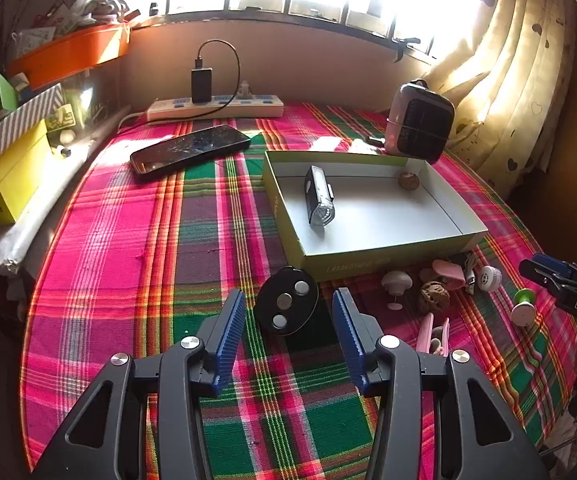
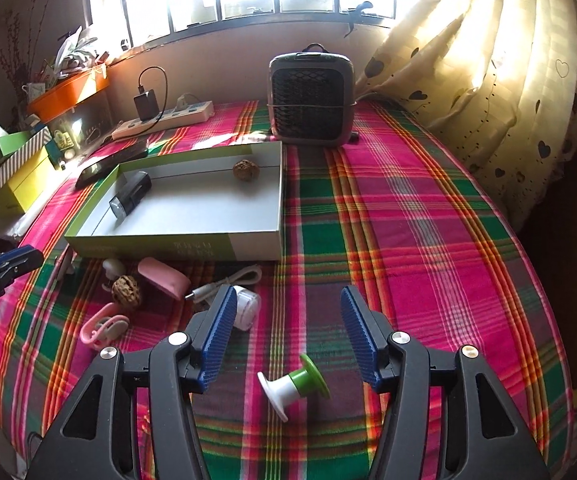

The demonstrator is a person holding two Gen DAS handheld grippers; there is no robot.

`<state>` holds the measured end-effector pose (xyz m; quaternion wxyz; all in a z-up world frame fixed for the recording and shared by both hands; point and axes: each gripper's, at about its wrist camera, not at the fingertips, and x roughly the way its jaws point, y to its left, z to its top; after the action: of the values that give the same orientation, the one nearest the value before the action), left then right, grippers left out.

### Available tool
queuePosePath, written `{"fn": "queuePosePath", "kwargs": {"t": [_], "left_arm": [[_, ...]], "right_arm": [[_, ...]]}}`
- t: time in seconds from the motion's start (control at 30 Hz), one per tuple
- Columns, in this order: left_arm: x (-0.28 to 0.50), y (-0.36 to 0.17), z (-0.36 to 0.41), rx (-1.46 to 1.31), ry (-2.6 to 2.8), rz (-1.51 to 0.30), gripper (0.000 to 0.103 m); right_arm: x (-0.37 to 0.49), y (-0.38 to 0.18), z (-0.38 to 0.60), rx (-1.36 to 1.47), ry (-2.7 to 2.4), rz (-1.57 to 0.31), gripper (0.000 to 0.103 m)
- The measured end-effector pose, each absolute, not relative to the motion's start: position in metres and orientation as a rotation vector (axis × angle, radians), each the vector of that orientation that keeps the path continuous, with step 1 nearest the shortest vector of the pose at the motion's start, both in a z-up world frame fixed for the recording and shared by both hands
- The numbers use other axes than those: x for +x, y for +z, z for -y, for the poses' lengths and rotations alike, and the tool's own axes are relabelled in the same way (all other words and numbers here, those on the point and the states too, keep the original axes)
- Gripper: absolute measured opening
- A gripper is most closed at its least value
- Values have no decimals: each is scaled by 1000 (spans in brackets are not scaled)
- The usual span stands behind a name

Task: Organize objects
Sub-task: 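Withdraw both tools from the box toward the remaining objects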

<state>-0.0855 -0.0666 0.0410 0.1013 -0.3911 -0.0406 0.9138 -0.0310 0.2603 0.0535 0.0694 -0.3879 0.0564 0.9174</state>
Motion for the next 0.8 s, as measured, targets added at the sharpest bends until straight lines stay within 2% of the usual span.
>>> {"fn": "queuePosePath", "kwargs": {"t": [0.3,0.6,0.8], "left_arm": [[-84,30,72,-1184,2651,180,48],[-93,22,66,-1219,2666,128,49],[-99,16,62,-1248,2664,81,49]], "right_arm": [[-19,50,-266,-1152,2748,-215,65],[-9,40,-264,-1185,2744,-244,67],[-7,34,-256,-1210,2744,-193,69]]}}
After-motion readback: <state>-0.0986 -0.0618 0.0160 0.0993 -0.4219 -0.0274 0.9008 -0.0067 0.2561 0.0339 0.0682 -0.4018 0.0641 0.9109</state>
